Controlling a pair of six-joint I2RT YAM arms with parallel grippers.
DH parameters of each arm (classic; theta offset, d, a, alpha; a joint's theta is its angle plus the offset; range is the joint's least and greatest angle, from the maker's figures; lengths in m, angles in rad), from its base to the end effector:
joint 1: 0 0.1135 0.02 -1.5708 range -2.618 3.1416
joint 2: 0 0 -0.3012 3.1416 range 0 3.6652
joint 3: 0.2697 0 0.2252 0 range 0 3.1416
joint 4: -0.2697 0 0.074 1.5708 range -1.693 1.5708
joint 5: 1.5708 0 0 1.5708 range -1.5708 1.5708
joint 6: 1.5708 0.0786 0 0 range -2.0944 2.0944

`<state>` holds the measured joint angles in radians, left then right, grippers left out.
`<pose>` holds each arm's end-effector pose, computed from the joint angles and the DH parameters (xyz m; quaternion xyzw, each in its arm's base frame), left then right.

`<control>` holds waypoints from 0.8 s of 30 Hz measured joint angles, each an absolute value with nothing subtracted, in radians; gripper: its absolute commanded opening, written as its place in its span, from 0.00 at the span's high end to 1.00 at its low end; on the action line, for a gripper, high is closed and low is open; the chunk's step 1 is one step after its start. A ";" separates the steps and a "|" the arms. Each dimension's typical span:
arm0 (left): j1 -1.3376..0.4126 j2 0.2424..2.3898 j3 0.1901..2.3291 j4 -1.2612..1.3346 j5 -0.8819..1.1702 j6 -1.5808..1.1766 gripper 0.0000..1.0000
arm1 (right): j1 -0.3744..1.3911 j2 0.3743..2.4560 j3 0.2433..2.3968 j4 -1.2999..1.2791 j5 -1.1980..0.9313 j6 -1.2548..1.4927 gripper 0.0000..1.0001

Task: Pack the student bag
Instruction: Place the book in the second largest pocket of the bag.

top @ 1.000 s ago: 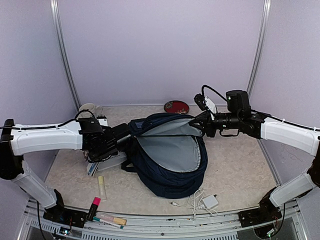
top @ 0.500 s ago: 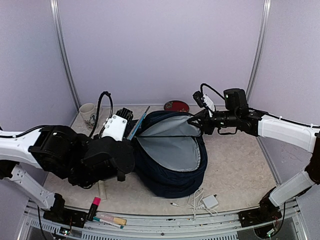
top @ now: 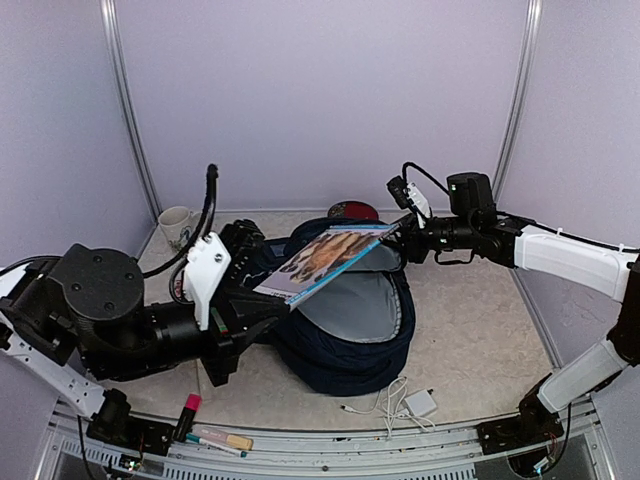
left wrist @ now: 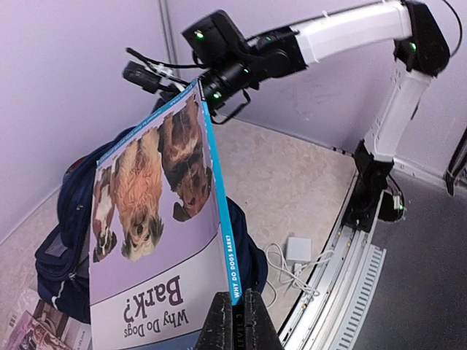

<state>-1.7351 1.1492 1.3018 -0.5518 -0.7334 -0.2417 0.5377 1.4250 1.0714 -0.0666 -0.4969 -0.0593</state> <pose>0.0152 -0.2297 0.4292 0.3829 0.7055 -0.2667 0.5334 0.2654 0.2019 0.3343 -0.3670 0.7380 0.3254 0.4635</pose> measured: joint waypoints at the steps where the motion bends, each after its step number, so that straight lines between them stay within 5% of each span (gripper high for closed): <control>1: -1.735 1.176 1.316 -0.556 -0.715 -0.231 1.00 | 0.538 1.425 1.071 -0.067 -0.497 -0.060 1.00; 10: -1.745 1.184 1.336 -0.588 -0.623 -0.175 1.00 | 0.538 1.425 1.095 -0.086 -0.494 -0.067 1.00; 16: -1.736 1.137 1.343 -0.582 -0.743 -0.126 1.00 | 0.538 1.425 1.099 -0.093 -0.501 -0.071 1.00; 24: -1.557 1.243 1.317 -0.599 -0.679 -0.040 1.00 | 0.537 1.425 1.105 -0.100 -0.509 -0.073 1.00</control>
